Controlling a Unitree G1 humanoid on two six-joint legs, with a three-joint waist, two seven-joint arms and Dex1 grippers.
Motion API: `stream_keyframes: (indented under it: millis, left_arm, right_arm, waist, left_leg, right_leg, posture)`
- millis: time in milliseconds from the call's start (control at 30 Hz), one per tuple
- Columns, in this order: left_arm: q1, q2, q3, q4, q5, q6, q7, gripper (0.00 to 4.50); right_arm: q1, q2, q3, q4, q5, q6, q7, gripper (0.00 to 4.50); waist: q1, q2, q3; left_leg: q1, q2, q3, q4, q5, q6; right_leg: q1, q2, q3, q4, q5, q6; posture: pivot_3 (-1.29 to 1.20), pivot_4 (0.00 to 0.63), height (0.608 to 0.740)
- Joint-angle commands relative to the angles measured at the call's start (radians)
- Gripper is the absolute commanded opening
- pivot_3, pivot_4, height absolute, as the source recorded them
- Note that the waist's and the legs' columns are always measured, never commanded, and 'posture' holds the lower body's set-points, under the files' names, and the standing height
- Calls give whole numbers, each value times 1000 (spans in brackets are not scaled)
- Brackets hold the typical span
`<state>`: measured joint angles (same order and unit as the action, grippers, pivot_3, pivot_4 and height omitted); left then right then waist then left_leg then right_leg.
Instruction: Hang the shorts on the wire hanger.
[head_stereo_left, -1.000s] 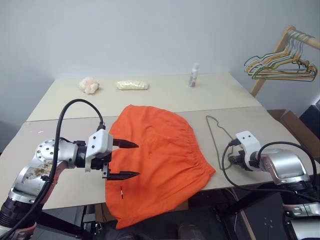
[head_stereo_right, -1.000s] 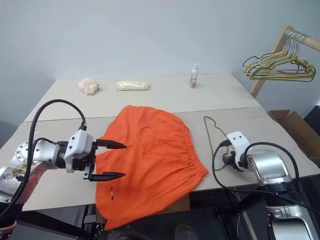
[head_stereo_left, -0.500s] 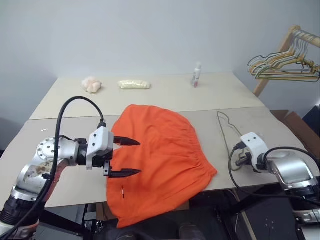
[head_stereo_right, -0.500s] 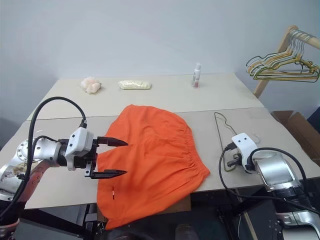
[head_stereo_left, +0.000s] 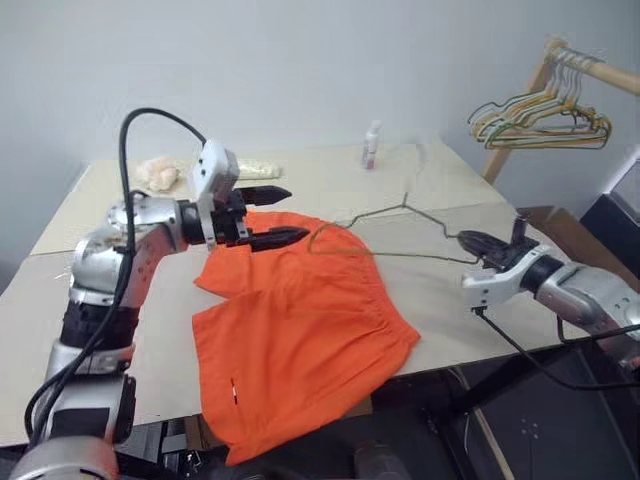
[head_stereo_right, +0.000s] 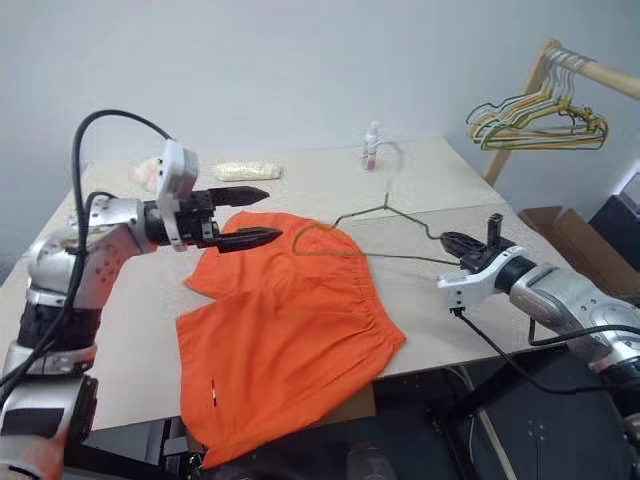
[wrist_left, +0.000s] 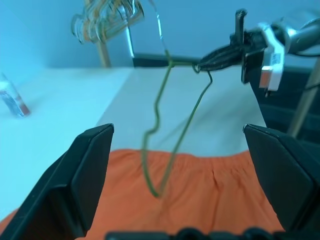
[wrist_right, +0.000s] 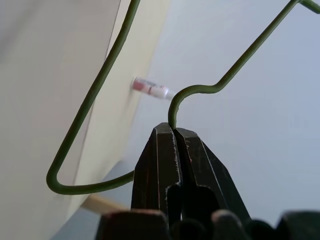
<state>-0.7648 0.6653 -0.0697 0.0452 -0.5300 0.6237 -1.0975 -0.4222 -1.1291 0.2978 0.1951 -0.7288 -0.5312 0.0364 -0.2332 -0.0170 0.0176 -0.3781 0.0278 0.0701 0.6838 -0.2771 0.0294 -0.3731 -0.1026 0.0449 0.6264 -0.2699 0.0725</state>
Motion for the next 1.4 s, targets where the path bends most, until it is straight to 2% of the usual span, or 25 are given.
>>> stream_keyframes:
  millis: [33,233,433,467,533,867,900,967,1100,1133,1167,1200,1267,1333,1400]
  left_arm:
    - [-82,17,-111,99,71,-14,-146,4500]
    - [-143,-27,-231,234,204,-108,-229,4500]
    - [-157,-98,-306,307,340,-135,-170,4500]
    - [-156,-106,-304,311,343,-134,-173,4123]
    - [-151,-114,-298,308,349,-132,-182,3664]
    - [-145,-118,-261,301,350,-106,-168,293]
    - [-145,-119,-256,299,347,-101,-166,43]
    - [-144,-121,-243,298,340,-92,-162,43]
    - [-144,-120,-218,290,339,-72,-131,0]
    - [-138,-113,-212,283,336,-73,-133,0]
    - [-132,-107,-207,275,335,-75,-133,0]
    - [-128,-103,-205,271,337,-78,-132,0]
    - [-108,-78,-204,253,353,-116,-135,0]
    - [-86,-55,-205,237,371,-163,-136,0]
    - [-70,-36,-208,219,380,-199,-147,0]
  right_arm:
    - [-85,19,-14,27,-50,-101,-49,44]
    - [-137,55,-27,31,-83,-141,-32,44]
    - [-144,66,-43,14,-80,-144,-14,44]
    - [-145,67,-44,11,-79,-144,-12,0]
    - [-145,69,-47,7,-78,-142,-10,0]
    - [-145,72,-54,4,-85,-143,-7,0]
    - [-144,71,-55,3,-84,-145,-6,0]
    - [-140,71,-57,0,-63,-147,15,0]
    - [-111,45,-60,-9,57,-229,90,1004]
    - [-102,34,-59,-8,107,-261,123,1431]
    - [-95,25,-59,-7,156,-285,155,1574]
    - [-90,18,-59,-3,204,-304,188,2084]
    - [-73,4,-63,-15,392,-285,308,2737]
    - [-59,9,-79,-67,614,-173,452,3463]
    - [-66,16,-100,-161,860,89,629,4131]
  waist:
    - [-14,0,0]
    - [-49,0,0]
    - [-59,0,0]
    - [-60,0,0]
    - [-62,0,0]
    - [-62,0,0]
    - [-62,0,0]
    - [-62,0,0]
    - [-63,0,0]
    - [-63,0,0]
    - [-63,0,0]
    - [-63,0,0]
    - [-64,0,0]
    - [-71,0,0]
    - [-77,-1,1]
  left_leg:
    - [1,0,0,0,0,0]
    - [2,1,-1,0,0,0]
    - [2,1,-2,0,0,0]
    - [2,1,-2,0,0,0]
    - [3,1,-2,0,0,0]
    - [3,2,-2,0,0,0]
    - [3,2,-2,0,0,0]
    - [3,2,-2,0,0,0]
    - [3,2,-2,0,0,0]
    - [3,2,-2,0,0,0]
    - [3,2,-2,0,0,0]
    - [3,2,-2,0,0,0]
    - [4,2,-2,0,0,0]
    - [6,2,-2,-1,0,0]
    - [9,2,-3,-1,0,0]
  right_leg:
    - [1,0,0,0,0,0]
    - [2,1,0,0,0,0]
    - [3,0,0,0,0,0]
    - [3,0,0,1,0,0]
    - [3,0,0,1,0,0]
    - [3,-1,0,1,0,0]
    - [3,-1,0,1,0,0]
    - [3,-1,0,1,0,0]
    - [3,-1,0,1,0,0]
    - [3,-1,0,1,0,0]
    - [3,-1,0,1,0,0]
    - [3,-1,0,1,0,0]
    - [4,-1,0,1,0,0]
    - [6,-2,0,1,0,0]
    - [10,-2,-1,0,0,0]
  posture:
    - [-267,0,740]
    - [-281,0,740]
    - [-285,0,740]
    - [-285,0,740]
    - [-290,0,740]
    - [-287,0,740]
    - [-287,0,740]
    - [-287,0,740]
    - [-287,0,740]
    - [-286,0,740]
    - [-286,0,740]
    - [-280,0,740]
    - [-276,0,740]
    - [-270,0,740]
    - [-262,0,740]
